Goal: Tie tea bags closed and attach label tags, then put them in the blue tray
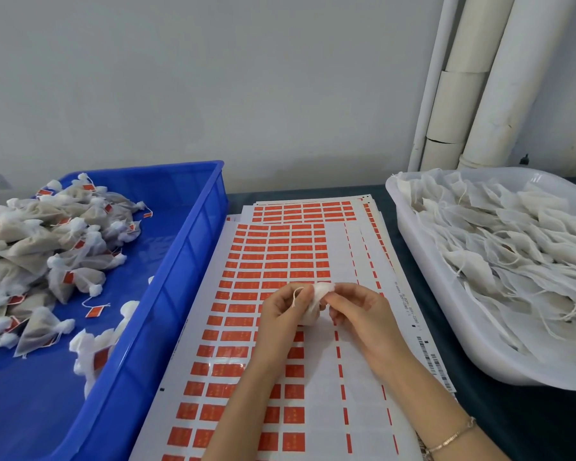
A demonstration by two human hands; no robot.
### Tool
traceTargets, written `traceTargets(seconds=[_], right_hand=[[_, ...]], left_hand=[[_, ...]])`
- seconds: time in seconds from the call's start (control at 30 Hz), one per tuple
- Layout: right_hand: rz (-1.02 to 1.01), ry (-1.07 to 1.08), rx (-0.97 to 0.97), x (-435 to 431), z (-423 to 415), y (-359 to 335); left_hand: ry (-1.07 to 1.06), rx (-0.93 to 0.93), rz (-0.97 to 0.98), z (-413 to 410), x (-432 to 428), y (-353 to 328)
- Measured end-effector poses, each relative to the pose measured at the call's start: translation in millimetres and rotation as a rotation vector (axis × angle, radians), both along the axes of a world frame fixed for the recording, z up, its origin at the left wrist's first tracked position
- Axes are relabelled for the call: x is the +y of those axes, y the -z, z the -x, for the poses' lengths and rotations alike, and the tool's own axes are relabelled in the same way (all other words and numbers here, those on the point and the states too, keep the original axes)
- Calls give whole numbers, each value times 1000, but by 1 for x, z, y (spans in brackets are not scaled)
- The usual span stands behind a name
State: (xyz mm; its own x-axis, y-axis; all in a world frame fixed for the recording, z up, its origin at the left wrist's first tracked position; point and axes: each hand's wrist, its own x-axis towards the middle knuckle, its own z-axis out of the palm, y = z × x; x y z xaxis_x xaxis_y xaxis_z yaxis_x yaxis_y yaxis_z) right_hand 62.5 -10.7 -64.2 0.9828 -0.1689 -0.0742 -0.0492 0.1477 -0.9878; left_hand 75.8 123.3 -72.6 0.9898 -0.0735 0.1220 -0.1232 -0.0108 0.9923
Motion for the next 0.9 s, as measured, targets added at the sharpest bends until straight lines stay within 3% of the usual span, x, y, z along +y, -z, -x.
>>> traceTargets(seconds=[0.2, 0.37, 0.5, 0.9], right_hand=[[117, 48, -69, 1, -1, 0], [419, 39, -319, 5, 2, 4], [634, 152, -471, 7, 3, 8], [803, 190, -469, 6, 3, 17]], left_hand=[[-56, 145, 28, -3, 0, 2], [-74, 175, 49, -4, 1, 1], [-58, 145, 39, -3, 0, -1], [-63, 31, 7, 0, 0, 1]])
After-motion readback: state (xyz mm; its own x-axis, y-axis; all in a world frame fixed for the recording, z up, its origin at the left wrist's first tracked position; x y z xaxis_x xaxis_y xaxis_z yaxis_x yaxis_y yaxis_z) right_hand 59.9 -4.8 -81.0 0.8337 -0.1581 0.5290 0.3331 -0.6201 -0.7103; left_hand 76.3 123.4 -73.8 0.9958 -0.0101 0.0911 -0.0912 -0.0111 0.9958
